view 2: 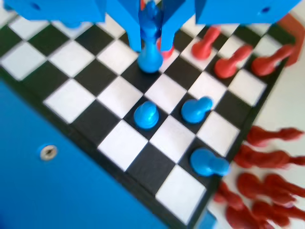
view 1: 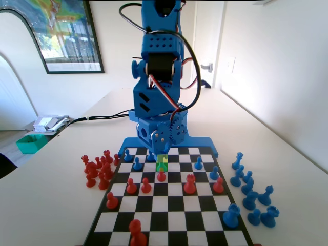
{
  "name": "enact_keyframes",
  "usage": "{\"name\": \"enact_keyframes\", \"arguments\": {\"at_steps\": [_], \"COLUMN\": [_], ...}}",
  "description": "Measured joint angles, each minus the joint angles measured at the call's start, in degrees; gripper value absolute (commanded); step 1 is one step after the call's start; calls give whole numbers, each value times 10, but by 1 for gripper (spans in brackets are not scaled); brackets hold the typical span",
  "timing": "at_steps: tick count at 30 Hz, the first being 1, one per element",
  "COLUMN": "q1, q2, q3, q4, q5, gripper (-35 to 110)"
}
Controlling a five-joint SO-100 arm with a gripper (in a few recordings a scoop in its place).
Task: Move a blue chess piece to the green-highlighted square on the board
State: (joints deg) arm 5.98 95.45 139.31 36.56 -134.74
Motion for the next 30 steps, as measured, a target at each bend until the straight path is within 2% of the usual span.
{"name": "enact_keyframes", "arguments": {"at_steps": [15, 30], "q1": [-2, -2], "q2": [0, 0], "q3": [11, 11], "q4": [0, 0], "q5": [-10, -4], "gripper": [3, 14]}}
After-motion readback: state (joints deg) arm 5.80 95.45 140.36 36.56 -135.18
